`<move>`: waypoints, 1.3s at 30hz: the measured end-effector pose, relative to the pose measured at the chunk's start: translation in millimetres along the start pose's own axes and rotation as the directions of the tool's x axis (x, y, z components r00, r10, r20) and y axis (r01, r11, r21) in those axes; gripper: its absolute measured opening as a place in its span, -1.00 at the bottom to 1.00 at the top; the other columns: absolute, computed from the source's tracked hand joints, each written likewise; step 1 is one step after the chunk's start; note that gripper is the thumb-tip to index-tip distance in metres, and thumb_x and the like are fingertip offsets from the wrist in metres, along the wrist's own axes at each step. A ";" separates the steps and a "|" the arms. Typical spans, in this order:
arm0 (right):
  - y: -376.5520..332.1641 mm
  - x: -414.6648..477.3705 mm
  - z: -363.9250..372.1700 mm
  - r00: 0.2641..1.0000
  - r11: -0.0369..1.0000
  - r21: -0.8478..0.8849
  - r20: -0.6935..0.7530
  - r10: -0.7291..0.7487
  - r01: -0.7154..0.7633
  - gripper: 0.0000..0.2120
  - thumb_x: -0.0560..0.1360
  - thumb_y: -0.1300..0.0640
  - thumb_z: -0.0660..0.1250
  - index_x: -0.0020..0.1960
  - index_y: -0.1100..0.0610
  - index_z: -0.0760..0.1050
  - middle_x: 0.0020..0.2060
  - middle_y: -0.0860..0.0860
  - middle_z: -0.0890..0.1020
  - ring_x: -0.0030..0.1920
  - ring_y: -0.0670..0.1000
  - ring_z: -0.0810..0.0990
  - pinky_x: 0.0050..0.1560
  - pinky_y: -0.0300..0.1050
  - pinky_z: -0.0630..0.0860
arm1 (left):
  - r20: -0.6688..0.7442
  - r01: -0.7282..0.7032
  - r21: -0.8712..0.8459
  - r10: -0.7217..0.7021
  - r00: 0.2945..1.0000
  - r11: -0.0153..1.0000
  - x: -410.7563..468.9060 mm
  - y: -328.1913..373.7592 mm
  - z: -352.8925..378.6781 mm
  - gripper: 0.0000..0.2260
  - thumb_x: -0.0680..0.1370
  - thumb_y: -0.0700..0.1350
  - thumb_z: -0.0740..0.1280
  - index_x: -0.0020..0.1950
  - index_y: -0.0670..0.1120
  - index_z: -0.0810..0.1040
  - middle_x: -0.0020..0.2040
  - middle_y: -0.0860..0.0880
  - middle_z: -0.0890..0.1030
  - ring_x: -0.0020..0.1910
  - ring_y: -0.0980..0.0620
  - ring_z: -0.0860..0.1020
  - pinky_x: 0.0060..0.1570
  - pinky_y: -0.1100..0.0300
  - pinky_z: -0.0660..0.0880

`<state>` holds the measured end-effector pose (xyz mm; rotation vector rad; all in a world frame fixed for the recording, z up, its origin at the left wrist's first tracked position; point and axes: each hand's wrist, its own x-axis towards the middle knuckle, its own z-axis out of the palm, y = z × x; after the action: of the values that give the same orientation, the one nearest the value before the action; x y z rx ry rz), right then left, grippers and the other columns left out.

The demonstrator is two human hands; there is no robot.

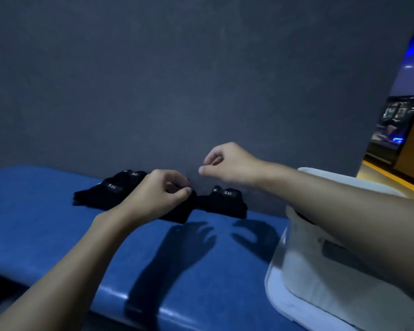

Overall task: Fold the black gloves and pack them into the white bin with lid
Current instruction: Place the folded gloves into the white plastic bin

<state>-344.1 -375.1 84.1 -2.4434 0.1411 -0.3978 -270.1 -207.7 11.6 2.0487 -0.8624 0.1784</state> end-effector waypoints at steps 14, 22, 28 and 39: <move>44.5 42.7 147.6 0.976 0.968 0.134 0.075 0.203 -0.212 -0.58 0.49 0.02 0.34 0.30 0.00 0.33 0.18 0.07 0.52 0.05 0.07 0.56 -0.12 -0.11 0.49 | -0.056 0.243 0.215 -0.237 0.970 0.946 2.0 -106.2 5.7 -0.61 0.51 -0.07 0.37 0.35 -0.01 0.51 0.25 -0.08 0.54 0.25 -0.07 0.50 0.26 0.15 0.40; 51.0 42.5 153.0 0.978 0.971 0.120 0.035 0.206 -0.208 -0.53 0.56 -0.09 0.29 0.39 0.11 0.41 0.25 0.06 0.55 0.22 0.06 0.52 0.26 -0.01 0.47 | -0.008 0.328 0.284 -0.340 0.940 0.901 9.8 -112.2 16.2 -0.39 0.46 0.23 0.23 0.48 0.05 0.32 0.30 -0.06 0.56 0.30 -0.17 0.48 0.29 -0.10 0.42; 59.9 37.7 152.5 0.975 0.973 0.069 0.044 0.216 -0.218 -0.77 0.48 -0.11 0.36 -0.03 0.05 0.56 0.00 0.04 0.62 0.03 0.05 0.59 0.11 0.03 0.56 | -0.014 0.367 0.242 -0.375 0.927 0.898 2.4 -106.7 16.2 -0.74 0.55 0.19 0.27 -0.17 0.02 0.52 -0.29 0.08 0.49 0.04 -0.20 0.58 0.08 -0.07 0.51; 68.0 21.9 132.9 0.921 0.941 0.185 0.326 0.213 -0.283 -0.36 0.48 -0.07 0.44 0.47 0.01 0.28 0.29 0.06 0.48 0.12 0.04 0.50 0.01 -0.14 0.42 | 0.073 0.377 -0.189 -0.370 0.926 0.907 -8.3 -96.7 9.1 -0.81 0.48 -0.15 0.50 0.00 -0.16 0.56 -0.16 -0.17 0.68 -0.33 0.02 0.61 -0.18 0.05 0.59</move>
<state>-281.2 -354.3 -51.5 -2.1890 0.2580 0.0727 -216.5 -174.6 -62.7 1.9871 -0.4706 -0.1517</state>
